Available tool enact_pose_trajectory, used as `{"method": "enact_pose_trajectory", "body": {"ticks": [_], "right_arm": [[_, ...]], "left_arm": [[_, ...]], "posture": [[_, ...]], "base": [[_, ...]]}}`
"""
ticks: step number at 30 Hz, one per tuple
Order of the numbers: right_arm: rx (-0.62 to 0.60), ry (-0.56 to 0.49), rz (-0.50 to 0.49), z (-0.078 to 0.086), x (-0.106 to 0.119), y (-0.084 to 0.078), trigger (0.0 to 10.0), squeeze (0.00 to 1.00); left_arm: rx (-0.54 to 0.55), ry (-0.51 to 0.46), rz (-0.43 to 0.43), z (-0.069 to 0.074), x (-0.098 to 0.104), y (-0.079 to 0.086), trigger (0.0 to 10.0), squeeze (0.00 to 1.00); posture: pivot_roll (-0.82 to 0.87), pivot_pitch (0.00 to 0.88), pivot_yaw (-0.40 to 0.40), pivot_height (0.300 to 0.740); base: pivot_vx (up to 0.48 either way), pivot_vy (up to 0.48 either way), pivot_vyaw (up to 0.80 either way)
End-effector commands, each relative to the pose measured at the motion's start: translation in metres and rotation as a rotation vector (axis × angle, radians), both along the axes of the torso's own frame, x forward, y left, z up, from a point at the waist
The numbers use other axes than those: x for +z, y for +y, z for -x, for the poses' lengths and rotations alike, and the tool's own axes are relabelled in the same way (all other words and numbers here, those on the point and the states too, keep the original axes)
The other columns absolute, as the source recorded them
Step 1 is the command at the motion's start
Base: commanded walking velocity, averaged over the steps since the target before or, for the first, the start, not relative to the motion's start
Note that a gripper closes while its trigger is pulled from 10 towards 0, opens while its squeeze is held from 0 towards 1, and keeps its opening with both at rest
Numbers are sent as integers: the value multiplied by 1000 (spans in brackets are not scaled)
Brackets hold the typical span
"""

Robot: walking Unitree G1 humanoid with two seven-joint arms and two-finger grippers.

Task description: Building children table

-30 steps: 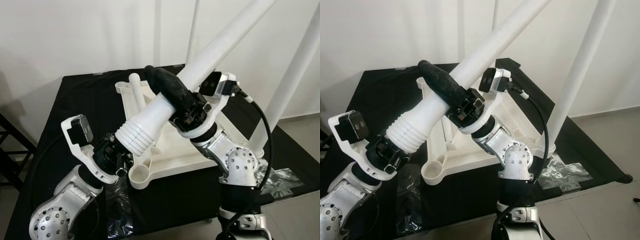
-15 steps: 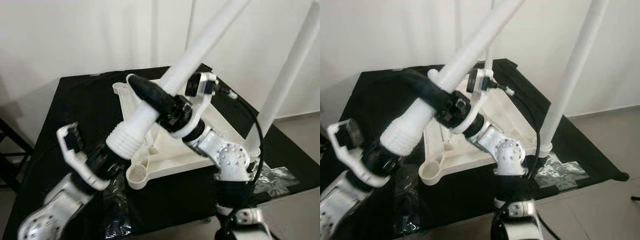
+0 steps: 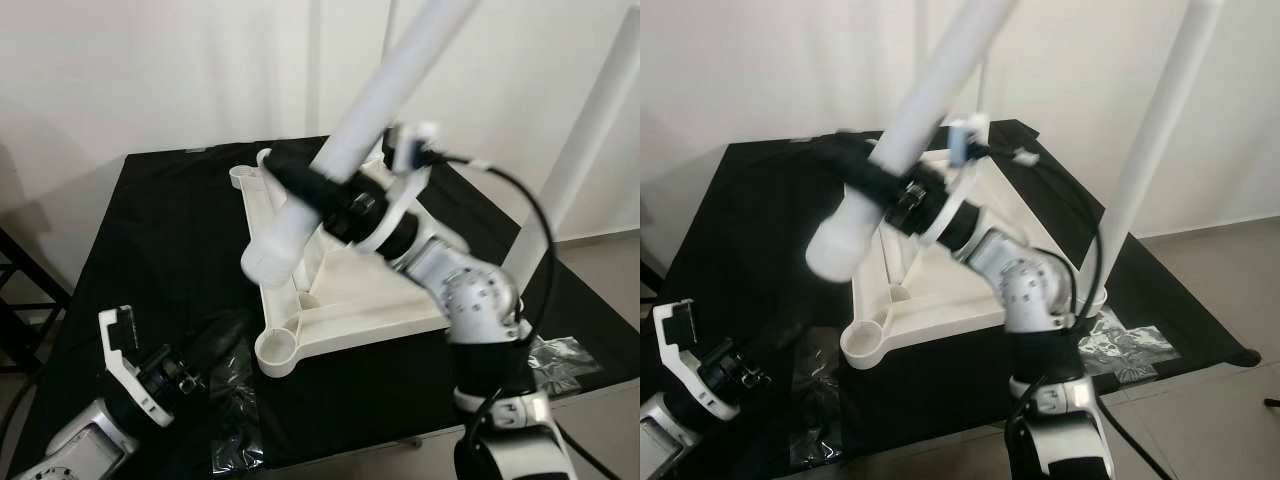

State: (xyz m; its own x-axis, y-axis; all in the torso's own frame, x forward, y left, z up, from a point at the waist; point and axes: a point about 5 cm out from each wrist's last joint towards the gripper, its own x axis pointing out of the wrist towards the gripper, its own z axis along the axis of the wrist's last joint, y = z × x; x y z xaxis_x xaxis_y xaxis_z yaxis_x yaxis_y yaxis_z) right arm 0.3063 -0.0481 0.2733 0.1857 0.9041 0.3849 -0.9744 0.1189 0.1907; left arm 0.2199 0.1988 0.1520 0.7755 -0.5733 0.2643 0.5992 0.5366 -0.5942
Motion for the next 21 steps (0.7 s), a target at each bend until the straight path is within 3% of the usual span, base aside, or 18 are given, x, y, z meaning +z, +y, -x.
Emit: {"method": "enact_pose_trajectory", "body": {"ticks": [1, 2, 3, 5, 6, 7, 10, 16, 21], "right_arm": [[-24, -36, 39, -3, -1, 0, 0, 0], [-39, -43, 66, -5, -3, -1, 0, 0], [-52, -47, 95, -7, -6, -2, 2353, 0], [-59, -50, 112, -8, -8, -2, 2353, 0], [-54, -67, 144, -8, -12, -3, 10000, 0], [-49, -100, 197, -9, -19, -5, 10000, 0], [-45, -161, 299, -12, -34, -8, 10000, 0], [-42, -232, 385, -14, -42, -5, 10000, 0], [127, -269, 400, -2, -45, 2, 10000, 0]], "left_arm": [[87, 35, -67, -5, -6, 11, 10000, 1000], [132, 43, -97, -9, -8, 14, 10000, 1000], [185, 54, -120, -14, -10, 18, 10000, 1000], [214, 61, -129, -17, -10, 19, 10000, 1000], [249, 57, -150, -21, -9, 20, 10000, 592], [293, 43, -194, -25, -7, 19, 10000, 0], [375, -9, -316, -34, 0, 15, 10000, 0], [487, -53, -446, -42, 10, 7, 10000, 0], [617, -81, -545, -46, 21, 6, 10000, 0]], "posture": [[27, 0, -17, 740], [26, 0, -16, 740], [26, 0, -16, 740], [26, 0, -16, 740], [26, 0, -17, 740], [24, 0, -16, 740], [21, 0, -15, 740], [22, 2, -19, 740], [31, 62, -25, 740]], "base": [[0, 0, 0], [0, 0, 0], [0, 0, 0], [0, 0, 0], [0, 0, 0], [0, 0, 0], [0, 0, 0], [0, 0, 0], [0, 0, 800]]}}
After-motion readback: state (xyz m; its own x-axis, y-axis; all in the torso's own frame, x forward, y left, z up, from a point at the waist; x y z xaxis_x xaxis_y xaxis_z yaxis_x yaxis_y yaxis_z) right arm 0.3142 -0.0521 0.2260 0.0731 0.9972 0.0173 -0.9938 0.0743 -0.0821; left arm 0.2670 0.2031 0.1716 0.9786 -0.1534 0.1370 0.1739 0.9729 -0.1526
